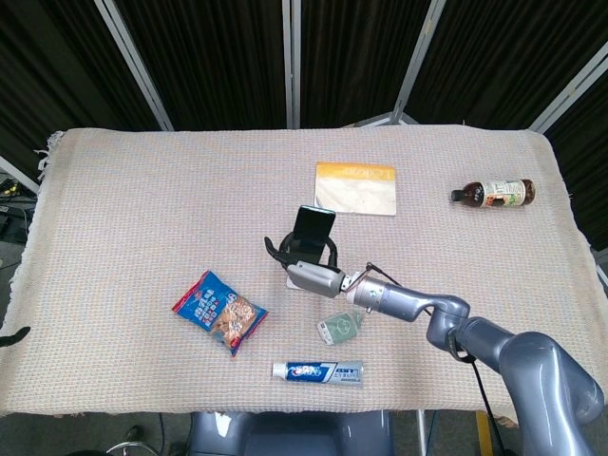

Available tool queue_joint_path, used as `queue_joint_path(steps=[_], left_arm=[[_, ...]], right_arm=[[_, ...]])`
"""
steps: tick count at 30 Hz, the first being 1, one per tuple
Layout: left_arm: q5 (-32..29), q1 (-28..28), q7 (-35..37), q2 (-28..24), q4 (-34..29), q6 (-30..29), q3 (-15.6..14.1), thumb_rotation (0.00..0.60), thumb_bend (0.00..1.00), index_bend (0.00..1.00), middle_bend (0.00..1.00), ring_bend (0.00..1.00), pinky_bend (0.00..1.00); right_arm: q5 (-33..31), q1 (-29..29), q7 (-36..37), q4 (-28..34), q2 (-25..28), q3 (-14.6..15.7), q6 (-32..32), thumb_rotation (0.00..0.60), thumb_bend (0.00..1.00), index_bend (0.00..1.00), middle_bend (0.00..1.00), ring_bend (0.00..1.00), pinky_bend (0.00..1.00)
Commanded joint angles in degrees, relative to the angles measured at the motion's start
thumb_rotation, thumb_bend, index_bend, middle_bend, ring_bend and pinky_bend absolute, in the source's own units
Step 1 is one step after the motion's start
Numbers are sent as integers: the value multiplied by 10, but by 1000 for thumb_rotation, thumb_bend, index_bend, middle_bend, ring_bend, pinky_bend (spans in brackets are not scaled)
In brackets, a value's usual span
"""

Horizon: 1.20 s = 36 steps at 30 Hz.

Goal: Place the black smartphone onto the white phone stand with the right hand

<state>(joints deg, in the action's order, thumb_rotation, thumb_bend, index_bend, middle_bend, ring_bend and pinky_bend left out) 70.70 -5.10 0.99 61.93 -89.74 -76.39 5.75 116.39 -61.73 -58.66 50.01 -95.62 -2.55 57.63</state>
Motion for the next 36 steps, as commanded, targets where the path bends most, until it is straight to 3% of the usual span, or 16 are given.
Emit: queue_joint_path(steps=[1,18,24,27,36], left_arm=[[0,0,-1,0,0,0,0,600,0,0,0,0,0],[-3,0,-1,0,0,2,1,600,0,0,0,0,0],[-2,0,-3,0,-1,2,0,600,0,0,0,0,0],[-2,0,-3,0,-1,2,0,600,0,0,0,0,0],[0,1,-3,-1,-4,1,0,600,0,0,0,0,0]], right_arm=[[-1,-1,0,-2,-2,4,0,600,147,435,489,405,138],[-12,0,6,-21,-25,24,7,600,145,428,432,375,133],[-21,3,7,-23,-24,26,8,600,132,247,232,223,39],[-27,6,3,-19,-23,26,9,600,129,200,213,205,33],[-35,15,0,-4,-13,26,23,600,128,190,205,202,34]])
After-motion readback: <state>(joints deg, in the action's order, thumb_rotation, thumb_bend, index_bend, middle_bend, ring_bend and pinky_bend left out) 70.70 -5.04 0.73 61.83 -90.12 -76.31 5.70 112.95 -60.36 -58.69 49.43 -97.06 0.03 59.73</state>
